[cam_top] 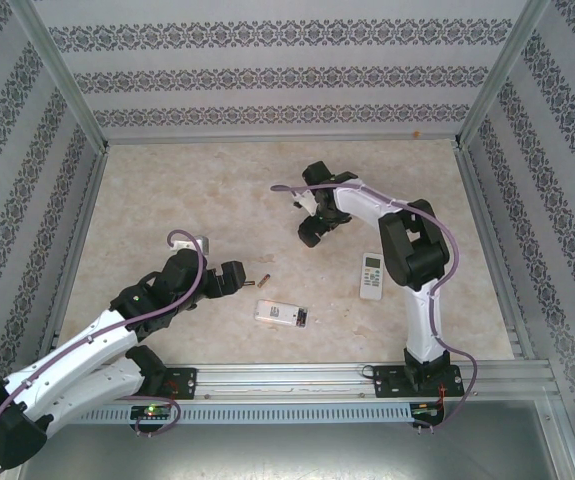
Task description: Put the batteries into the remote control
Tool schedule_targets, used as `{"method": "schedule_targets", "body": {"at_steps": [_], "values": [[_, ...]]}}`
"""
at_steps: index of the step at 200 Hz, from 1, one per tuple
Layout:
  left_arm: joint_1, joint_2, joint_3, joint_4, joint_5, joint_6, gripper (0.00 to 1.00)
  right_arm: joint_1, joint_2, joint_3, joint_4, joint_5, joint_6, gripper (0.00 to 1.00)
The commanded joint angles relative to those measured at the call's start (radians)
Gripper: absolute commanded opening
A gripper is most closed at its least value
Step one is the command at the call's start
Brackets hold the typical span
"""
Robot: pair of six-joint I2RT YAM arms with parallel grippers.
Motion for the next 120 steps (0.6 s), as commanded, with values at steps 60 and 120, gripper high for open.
{"method": "schedule_targets", "body": {"at_steps": [60,120], "values": [[0.02,0.024,-0.01,0.051,0.016,0.028,1.0,-0.02,0.081,0.097,-0.11,-0.034,-0.067,0.81],[0.029,0.017,-0.018,0.057,0.023,0.031,1.0,-0.025,-0.011,0.069,-0.046,0.007,-0.12,0.87]]}}
